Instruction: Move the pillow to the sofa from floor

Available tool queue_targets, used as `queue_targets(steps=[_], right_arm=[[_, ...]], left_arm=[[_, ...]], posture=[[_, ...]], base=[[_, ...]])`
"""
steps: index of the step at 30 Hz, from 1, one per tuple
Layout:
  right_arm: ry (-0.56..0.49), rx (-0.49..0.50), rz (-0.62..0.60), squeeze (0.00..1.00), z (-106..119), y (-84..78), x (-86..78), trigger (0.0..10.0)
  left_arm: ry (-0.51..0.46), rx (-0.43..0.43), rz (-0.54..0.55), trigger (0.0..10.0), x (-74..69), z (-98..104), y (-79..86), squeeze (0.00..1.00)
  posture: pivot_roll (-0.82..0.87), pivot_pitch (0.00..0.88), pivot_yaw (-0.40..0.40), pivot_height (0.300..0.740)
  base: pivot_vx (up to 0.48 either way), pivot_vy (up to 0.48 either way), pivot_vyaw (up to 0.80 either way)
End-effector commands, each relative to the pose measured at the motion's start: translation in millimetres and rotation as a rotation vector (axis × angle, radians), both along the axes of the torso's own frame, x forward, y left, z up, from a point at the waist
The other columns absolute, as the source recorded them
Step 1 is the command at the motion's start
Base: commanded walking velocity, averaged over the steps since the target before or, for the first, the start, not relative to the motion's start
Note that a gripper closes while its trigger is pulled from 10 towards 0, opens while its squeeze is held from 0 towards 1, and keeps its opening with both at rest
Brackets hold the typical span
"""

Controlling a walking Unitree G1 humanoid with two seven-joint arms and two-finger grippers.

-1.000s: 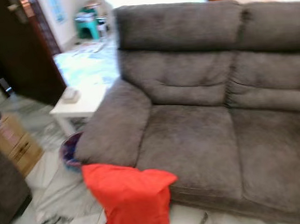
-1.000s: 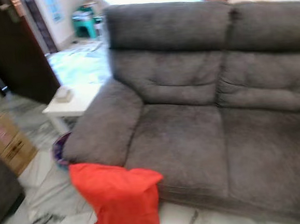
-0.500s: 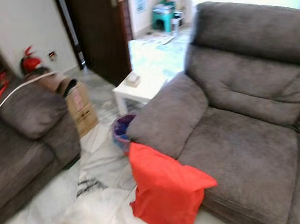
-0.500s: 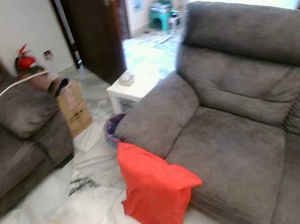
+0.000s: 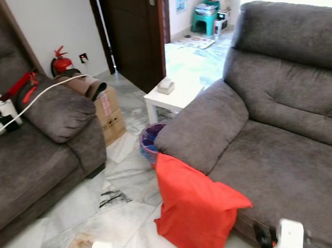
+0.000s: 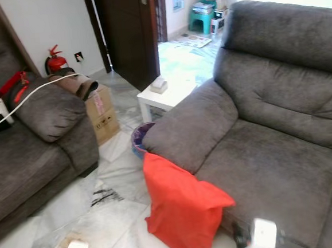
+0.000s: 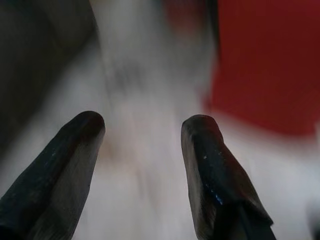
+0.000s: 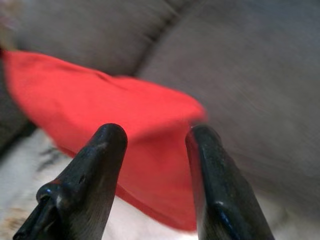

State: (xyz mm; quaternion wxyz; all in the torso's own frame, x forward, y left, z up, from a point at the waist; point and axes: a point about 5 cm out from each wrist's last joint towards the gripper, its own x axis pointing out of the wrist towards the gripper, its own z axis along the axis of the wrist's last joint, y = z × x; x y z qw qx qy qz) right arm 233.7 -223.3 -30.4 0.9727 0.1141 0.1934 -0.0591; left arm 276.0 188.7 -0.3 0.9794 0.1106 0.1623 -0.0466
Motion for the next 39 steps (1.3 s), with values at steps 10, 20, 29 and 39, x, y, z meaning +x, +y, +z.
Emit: queue_targets(steps=[10, 20, 29, 39], right_arm=[[-0.172, -0.002, -0.005, 0.00, 7.9, 10.1, -12.5, 10.0], [-0.194, -0.024, -0.016, 0.00, 13.6, 7.3, -8.6, 10.0], [-0.253, -0.003, -0.025, 1.00, 25.2, 6.9, 2.2, 10.0], [-0.234, 0.009, 0.000, 0.00, 23.0, 11.2, 1.4, 10.0]], left_arm=[[-0.199, 0.030, -0.040, 10.0, -16.1, 13.3, 0.0, 0.00], [-0.198, 0.009, -0.032, 10.0, -14.5, 18.9, 6.1, 0.00], [-0.251, -0.021, -0.012, 10.0, -4.5, 33.4, 3.3, 0.00], [-0.248, -0.023, 0.000, 10.0, -2.2, 36.6, 5.5, 0.00]], posture=[[-0.07, 0.018, 0.069, 0.740], [-0.06, 0.035, 0.057, 0.740], [-0.06, 0.044, 0.051, 0.740], [-0.06, 0.055, 0.049, 0.740]], base=[[0.000, 0.000, 0.00], [0.000, 0.000, 0.00], [0.000, 0.000, 0.00], [0.000, 0.000, 0.00]])
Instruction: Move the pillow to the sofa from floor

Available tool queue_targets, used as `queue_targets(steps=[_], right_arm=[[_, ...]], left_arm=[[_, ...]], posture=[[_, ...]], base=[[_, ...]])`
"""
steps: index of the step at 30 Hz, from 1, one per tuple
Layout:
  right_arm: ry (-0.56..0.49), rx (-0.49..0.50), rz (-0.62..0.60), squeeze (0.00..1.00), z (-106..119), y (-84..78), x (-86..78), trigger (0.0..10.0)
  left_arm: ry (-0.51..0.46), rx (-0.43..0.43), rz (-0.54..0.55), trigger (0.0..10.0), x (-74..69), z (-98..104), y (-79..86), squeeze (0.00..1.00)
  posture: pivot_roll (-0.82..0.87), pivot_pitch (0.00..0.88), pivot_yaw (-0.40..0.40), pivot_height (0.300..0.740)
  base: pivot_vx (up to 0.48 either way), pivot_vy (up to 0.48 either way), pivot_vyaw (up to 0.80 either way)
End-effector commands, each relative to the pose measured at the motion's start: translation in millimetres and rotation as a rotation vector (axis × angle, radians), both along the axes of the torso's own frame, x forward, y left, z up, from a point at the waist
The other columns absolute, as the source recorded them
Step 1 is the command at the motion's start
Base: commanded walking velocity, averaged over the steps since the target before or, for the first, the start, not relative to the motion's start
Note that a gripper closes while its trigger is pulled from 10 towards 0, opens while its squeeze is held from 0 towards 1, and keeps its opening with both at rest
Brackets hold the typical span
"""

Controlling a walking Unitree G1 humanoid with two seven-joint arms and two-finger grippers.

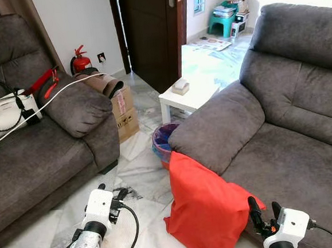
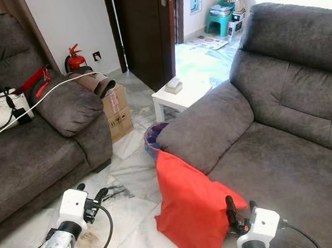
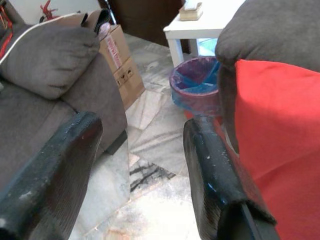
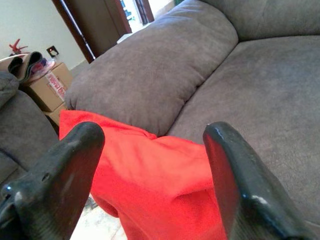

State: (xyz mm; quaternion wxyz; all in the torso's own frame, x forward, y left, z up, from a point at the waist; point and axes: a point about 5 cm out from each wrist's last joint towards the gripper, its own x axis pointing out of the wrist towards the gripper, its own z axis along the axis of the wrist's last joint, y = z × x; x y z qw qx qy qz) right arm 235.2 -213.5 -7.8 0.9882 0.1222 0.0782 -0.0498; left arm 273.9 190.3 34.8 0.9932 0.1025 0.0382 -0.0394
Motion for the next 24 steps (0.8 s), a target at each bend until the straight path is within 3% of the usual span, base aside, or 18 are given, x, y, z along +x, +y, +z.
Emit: queue_targets(steps=[1, 6, 11, 24], right_arm=[[0.002, 0.005, 0.011, 0.00, 0.3, 1.5, -0.3, 10.0], [0.063, -0.006, 0.021, 0.00, -4.7, 1.7, -0.1, 10.0], [0.027, -0.006, -0.002, 0.00, -1.2, -1.4, -0.3, 10.0], [0.084, -0.017, 0.025, 0.00, -6.7, 0.0, -0.7, 10.0]], left_arm=[[-0.003, -0.005, 0.001, 10.0, -0.7, 2.6, 2.4, 0.00], [-0.005, -0.013, -0.011, 10.0, -0.6, 4.2, -1.4, 0.00], [-0.001, -0.016, -0.011, 10.0, 0.0, 4.1, -2.0, 0.00], [0.007, -0.015, -0.034, 10.0, -1.6, 4.5, -5.8, 0.00]], posture=[[-0.06, 0.061, 0.050, 0.740], [-0.06, 0.065, 0.050, 0.735], [-0.05, 0.072, 0.050, 0.697], [-0.05, 0.087, 0.045, 0.687]], base=[[0.000, 0.000, 0.00], [0.000, 0.000, 0.00], [0.000, 0.000, 0.00], [0.000, 0.000, 0.00]])
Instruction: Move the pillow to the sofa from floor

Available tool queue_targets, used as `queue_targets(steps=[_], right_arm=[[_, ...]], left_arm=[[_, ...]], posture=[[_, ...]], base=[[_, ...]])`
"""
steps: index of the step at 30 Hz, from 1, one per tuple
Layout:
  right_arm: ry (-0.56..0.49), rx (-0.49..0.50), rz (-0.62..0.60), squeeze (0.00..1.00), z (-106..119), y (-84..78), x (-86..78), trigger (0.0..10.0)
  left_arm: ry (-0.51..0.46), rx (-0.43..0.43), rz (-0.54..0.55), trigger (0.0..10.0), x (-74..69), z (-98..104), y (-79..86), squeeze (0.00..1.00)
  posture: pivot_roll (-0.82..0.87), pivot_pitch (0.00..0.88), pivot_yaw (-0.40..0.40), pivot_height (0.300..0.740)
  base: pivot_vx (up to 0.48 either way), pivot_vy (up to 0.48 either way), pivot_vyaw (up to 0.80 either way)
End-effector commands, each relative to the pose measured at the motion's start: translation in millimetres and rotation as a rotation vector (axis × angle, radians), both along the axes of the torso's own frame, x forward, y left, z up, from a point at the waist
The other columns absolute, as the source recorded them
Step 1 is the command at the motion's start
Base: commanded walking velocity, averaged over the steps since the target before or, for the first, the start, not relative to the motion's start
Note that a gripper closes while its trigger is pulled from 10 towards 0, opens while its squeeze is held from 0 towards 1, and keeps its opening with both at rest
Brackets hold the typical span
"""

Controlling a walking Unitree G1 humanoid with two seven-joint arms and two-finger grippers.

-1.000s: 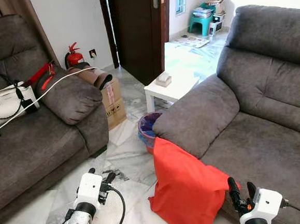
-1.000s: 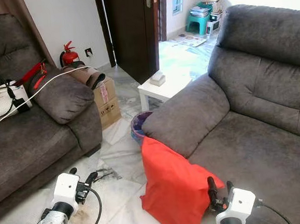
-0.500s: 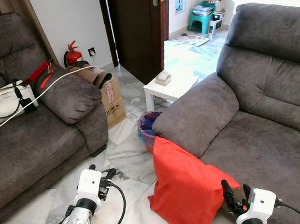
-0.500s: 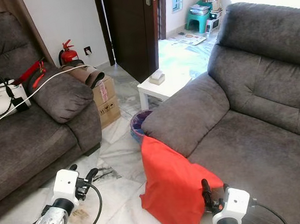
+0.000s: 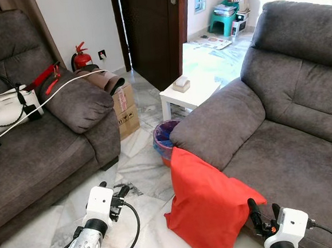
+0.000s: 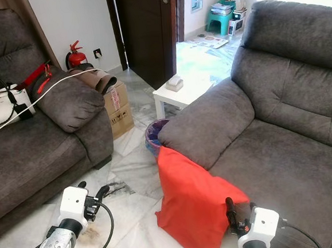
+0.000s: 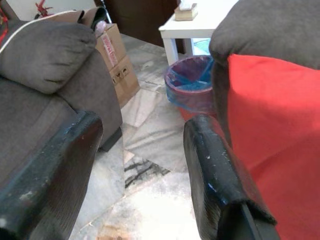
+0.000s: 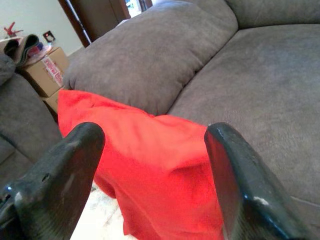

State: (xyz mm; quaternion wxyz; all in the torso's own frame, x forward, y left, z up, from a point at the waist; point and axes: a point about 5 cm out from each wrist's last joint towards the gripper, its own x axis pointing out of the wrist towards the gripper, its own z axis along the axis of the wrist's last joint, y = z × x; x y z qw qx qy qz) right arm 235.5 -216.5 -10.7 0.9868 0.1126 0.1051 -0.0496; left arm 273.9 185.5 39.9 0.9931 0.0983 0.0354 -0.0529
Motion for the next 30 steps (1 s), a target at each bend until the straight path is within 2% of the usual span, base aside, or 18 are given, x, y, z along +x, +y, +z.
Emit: queue_targets(steps=[1, 3, 17, 19, 24, 30], right_arm=[[0.031, -0.004, 0.016, 0.00, -3.8, 3.2, -1.0, 10.0], [0.003, 0.013, -0.001, 0.00, -1.4, 2.2, -0.9, 10.0], [0.034, 0.007, 0.005, 0.00, -4.2, 2.3, -0.1, 10.0], [0.076, 0.002, 0.007, 0.00, -8.4, 2.4, -1.2, 10.0], [0.076, 0.007, 0.010, 0.00, -8.8, 2.9, -1.3, 10.0], [0.072, 0.002, -0.002, 0.00, -8.6, 0.7, -1.3, 10.0]], left_arm=[[0.012, -0.005, -0.007, 10.0, -1.8, -0.9, -1.3, 0.00], [0.012, -0.010, 0.002, 10.0, -2.0, -0.8, -1.0, 0.00], [0.025, -0.008, 0.000, 10.0, -3.7, -1.9, -0.6, 0.00], [0.038, 0.009, 0.006, 10.0, -4.3, -3.7, 0.8, 0.00], [0.040, 0.003, 0.005, 10.0, -4.1, -4.1, 0.7, 0.00], [0.038, -0.002, 0.007, 10.0, -0.6, -1.2, 0.2, 0.00]], posture=[[-0.05, 0.087, 0.045, 0.682], [-0.05, 0.087, 0.043, 0.673], [-0.05, 0.090, 0.041, 0.673], [-0.05, 0.090, 0.040, 0.673], [-0.05, 0.090, 0.040, 0.650], [-0.05, 0.089, 0.038, 0.650]], base=[[0.000, 0.000, 0.00], [0.000, 0.000, 0.00], [0.000, 0.000, 0.00], [0.000, 0.000, 0.00], [0.000, 0.000, 0.00], [0.000, 0.000, 0.00]])
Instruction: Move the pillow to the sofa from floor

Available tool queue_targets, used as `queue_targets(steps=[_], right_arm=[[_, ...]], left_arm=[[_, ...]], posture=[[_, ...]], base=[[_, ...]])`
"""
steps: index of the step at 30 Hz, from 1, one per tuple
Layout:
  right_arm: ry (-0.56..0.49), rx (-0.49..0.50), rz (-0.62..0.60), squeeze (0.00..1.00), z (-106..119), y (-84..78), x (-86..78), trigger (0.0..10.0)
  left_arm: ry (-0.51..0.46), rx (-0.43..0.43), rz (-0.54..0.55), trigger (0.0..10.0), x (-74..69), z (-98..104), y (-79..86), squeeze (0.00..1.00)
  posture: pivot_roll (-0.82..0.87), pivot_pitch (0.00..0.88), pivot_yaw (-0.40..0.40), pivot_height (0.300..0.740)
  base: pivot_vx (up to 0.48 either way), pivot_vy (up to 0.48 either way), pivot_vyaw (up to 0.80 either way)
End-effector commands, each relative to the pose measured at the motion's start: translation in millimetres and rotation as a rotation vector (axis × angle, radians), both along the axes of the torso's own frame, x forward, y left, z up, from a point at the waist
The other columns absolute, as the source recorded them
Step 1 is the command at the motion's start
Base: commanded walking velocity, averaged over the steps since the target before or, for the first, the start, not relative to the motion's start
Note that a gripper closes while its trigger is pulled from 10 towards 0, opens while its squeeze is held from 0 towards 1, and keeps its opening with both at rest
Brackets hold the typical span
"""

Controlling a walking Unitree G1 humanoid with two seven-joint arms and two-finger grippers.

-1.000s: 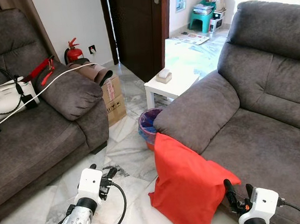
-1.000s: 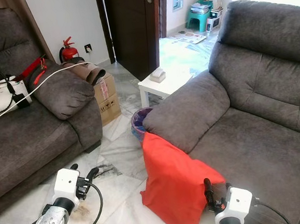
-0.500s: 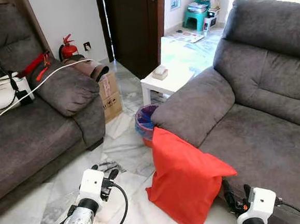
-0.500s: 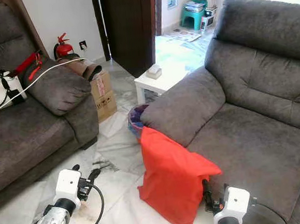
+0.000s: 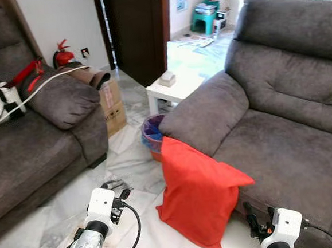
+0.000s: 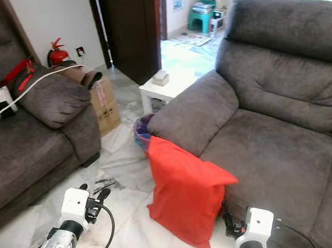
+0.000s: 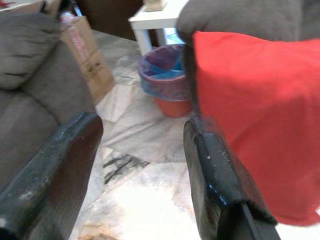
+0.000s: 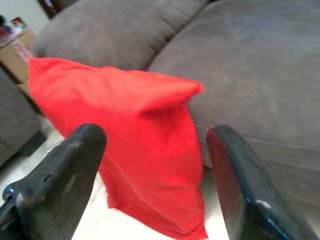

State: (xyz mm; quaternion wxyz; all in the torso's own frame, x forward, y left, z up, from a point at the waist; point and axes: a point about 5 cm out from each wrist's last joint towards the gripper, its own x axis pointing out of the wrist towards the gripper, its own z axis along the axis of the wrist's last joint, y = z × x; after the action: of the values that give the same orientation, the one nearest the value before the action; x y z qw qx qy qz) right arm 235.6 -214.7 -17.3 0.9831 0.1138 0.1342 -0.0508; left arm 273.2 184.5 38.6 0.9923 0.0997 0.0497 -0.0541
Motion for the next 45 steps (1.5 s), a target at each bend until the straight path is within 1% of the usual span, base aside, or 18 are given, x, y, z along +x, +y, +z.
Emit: queue_targets(steps=[1, 8, 17, 21, 22, 25, 36, 45], right_arm=[[0.014, -0.004, -0.005, 0.00, -2.0, -1.2, -1.3, 10.0], [0.022, -0.011, 0.003, 0.00, -2.9, -1.0, -1.2, 10.0], [0.025, -0.001, 0.013, 0.00, -3.5, 3.0, 0.6, 10.0], [0.046, -0.003, 0.027, 0.00, -5.3, 4.3, 0.8, 10.0], [0.048, 0.005, 0.035, 0.00, -5.8, 5.9, 1.0, 10.0], [0.026, 0.039, 0.046, 0.00, -5.0, 9.4, 1.3, 10.0], [0.026, 0.040, 0.040, 0.00, -5.7, 10.4, 0.2, 10.0], [0.002, 0.049, 0.039, 0.00, -1.0, 9.6, 5.1, 10.0]], left_arm=[[0.008, -0.007, 0.009, 10.0, 0.3, 0.3, 1.5, 0.00], [0.007, -0.010, 0.018, 10.0, -0.2, 0.3, 2.3, 0.00], [0.008, -0.009, 0.031, 10.0, -1.9, -0.1, 3.4, 0.00], [0.003, -0.008, 0.040, 10.0, -2.1, 0.6, 4.5, 0.00], [0.007, -0.008, 0.040, 10.0, -2.1, 0.1, 4.7, 0.00], [0.013, -0.010, 0.037, 10.0, -2.5, -1.3, 3.6, 0.00], [0.011, -0.024, 0.040, 10.0, -2.9, -0.7, 2.8, 0.00], [0.010, -0.027, 0.043, 10.0, -3.3, -0.8, 2.3, 0.00]], posture=[[-0.05, 0.088, 0.038, 0.650], [-0.05, 0.088, 0.037, 0.650], [-0.05, 0.091, 0.037, 0.650], [-0.05, 0.090, 0.037, 0.650], [-0.05, 0.091, 0.037, 0.641], [-0.05, 0.091, 0.039, 0.637], [-0.05, 0.094, 0.040, 0.637], [-0.05, 0.095, 0.036, 0.637]], base=[[0.000, 0.000, 0.00], [0.000, 0.000, 0.00], [0.000, 0.000, 0.00], [0.000, 0.000, 0.00], [0.000, 0.000, 0.00], [0.000, 0.000, 0.00], [0.000, 0.000, 0.00], [0.000, 0.000, 0.00]])
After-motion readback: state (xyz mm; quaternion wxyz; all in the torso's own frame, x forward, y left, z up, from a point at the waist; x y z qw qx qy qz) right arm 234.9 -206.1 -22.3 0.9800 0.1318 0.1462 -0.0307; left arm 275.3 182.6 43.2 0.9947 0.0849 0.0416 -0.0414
